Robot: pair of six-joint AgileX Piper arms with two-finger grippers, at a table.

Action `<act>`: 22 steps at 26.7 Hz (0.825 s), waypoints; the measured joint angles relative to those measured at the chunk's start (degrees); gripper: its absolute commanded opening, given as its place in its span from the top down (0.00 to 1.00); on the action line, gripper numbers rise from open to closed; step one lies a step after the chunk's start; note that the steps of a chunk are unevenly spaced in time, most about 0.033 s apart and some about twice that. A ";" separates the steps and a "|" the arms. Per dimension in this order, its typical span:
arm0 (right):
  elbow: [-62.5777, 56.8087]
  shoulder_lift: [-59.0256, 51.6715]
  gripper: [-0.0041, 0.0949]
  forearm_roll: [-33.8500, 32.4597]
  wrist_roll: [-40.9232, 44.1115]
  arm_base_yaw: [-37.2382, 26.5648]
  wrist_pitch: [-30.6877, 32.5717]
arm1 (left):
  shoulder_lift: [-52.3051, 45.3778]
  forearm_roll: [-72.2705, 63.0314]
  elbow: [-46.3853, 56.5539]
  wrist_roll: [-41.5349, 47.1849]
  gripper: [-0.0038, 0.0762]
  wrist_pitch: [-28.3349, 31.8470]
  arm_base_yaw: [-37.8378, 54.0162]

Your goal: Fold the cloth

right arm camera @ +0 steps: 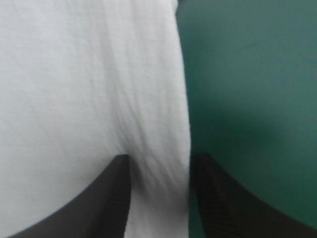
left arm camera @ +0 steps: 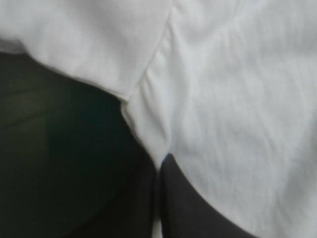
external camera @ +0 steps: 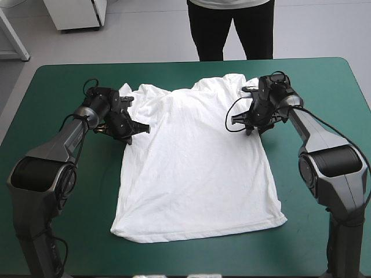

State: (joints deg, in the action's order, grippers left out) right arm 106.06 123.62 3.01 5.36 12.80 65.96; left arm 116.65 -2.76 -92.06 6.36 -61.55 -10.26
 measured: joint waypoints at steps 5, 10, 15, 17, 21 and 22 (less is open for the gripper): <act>0.23 0.19 0.98 -0.83 -0.42 -0.19 0.12 | 0.00 0.00 0.00 0.00 0.96 -0.01 0.00; 0.69 0.05 0.98 -0.14 -0.49 -0.19 0.38 | -0.95 -0.14 0.00 -0.67 0.96 0.24 0.00; 2.25 -1.82 0.98 2.22 -0.71 0.09 1.31 | -2.48 0.65 -0.96 -1.11 0.96 -0.38 0.12; 3.57 -4.30 0.98 2.29 -0.84 0.22 1.80 | -4.45 0.95 -2.85 -1.32 0.96 -1.21 0.12; 6.14 -12.60 0.98 2.61 -1.06 0.28 3.17 | -10.17 0.95 -11.44 -2.59 0.96 -5.01 0.12; 6.19 -14.77 0.98 2.61 -1.06 0.28 3.60 | -11.06 0.95 -14.29 -2.90 0.96 -6.65 0.12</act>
State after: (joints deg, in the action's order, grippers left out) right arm 112.25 108.85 5.62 4.30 13.08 69.55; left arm 105.59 -1.81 -106.34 3.46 -68.20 -10.15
